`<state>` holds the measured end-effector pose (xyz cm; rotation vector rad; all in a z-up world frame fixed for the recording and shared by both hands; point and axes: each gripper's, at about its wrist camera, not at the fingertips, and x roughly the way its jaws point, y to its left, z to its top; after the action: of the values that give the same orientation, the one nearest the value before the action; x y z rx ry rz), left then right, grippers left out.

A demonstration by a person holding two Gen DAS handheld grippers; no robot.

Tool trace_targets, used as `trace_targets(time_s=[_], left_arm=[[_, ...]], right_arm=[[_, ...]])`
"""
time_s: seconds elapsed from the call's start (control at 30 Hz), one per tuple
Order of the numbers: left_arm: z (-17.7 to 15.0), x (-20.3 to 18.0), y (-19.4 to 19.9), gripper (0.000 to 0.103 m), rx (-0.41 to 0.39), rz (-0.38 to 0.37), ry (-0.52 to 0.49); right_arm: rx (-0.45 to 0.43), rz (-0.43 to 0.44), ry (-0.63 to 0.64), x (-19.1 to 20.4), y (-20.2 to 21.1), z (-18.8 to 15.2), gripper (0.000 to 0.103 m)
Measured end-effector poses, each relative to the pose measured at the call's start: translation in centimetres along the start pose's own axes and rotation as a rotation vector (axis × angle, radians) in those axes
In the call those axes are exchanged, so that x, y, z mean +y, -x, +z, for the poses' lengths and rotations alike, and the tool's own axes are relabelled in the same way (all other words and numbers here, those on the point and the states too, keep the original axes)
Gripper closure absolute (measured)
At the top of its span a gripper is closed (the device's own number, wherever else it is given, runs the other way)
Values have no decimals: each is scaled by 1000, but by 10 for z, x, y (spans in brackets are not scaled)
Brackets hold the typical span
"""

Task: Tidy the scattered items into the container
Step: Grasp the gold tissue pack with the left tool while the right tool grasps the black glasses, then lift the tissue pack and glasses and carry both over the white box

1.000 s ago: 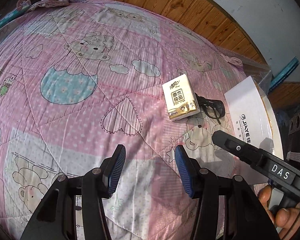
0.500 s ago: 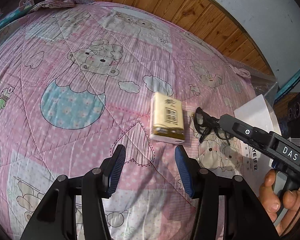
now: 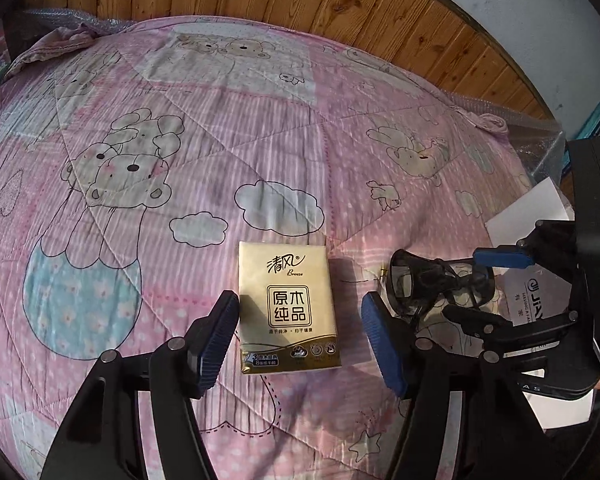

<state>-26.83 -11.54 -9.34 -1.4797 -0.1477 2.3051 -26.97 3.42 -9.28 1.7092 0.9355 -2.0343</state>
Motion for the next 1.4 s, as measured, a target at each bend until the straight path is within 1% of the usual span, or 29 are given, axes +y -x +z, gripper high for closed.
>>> trace_targets(time_s=[0.03, 0.07, 0.1, 0.13, 0.2, 0.23, 0.27, 0.3, 0.37, 0.5, 0.73, 0.83, 0.87, 0.93, 1.0, 1.07, 1.27, 1.4], left_arm=[[0, 0, -7, 37, 10, 7, -6], [0, 0, -15, 37, 22, 15, -8], [-1, 0, -20, 37, 20, 21, -14], [-3, -2, -21, 34, -5, 28, -32], [-5, -5, -23, 34, -22, 42, -64], [-6, -5, -22, 39, -31, 45, -71], [-6, -3, -20, 45, -37, 50, -71], [-6, 1, -19, 51, -38, 43, -66], [-6, 9, -15, 51, -34, 12, -43], [-13, 20, -3, 51, -36, 12, -24], [-31, 26, 20, 51, -44, -5, 11], [-41, 23, 29, 51, -47, -14, 11], [-45, 23, 31, 51, -46, -13, 11], [-52, 25, 30, 51, -31, -14, 22], [-57, 28, 30, 51, -15, -14, 39], [-62, 29, 34, 51, -14, -20, 49], [-71, 26, 56, 51, -37, -28, 38], [-77, 22, 68, 51, -46, -13, 32]], right_arm=[[-7, 11, 4, -3, -4, 1, 41], [-29, 40, 0, -7, -5, 4, 37], [-49, 71, -18, -11, -7, 7, 38], [-63, 124, -59, -18, -10, 8, 38], [-65, 273, -181, -34, -18, 9, 44], [-71, 332, -230, -41, -21, 6, 49], [-78, 353, -267, -46, -21, 3, 55], [-75, 360, -300, -49, -20, 0, 56], [-75, 372, -343, -51, -17, -7, 60], [-73, 384, -419, -49, -10, -21, 65], [-50, 394, -438, -22, -3, -36, 64], [-51, 363, -429, -14, -5, -38, 56], [-59, 338, -408, -10, -5, -38, 54], [-73, 276, -376, -2, -3, -38, 55], [-75, 261, -400, -2, 2, -40, 64], [-97, 265, -425, 1, 11, -46, 66], [-166, 294, -520, 16, 38, -73, 66], [-209, 328, -578, 34, 59, -89, 66]])
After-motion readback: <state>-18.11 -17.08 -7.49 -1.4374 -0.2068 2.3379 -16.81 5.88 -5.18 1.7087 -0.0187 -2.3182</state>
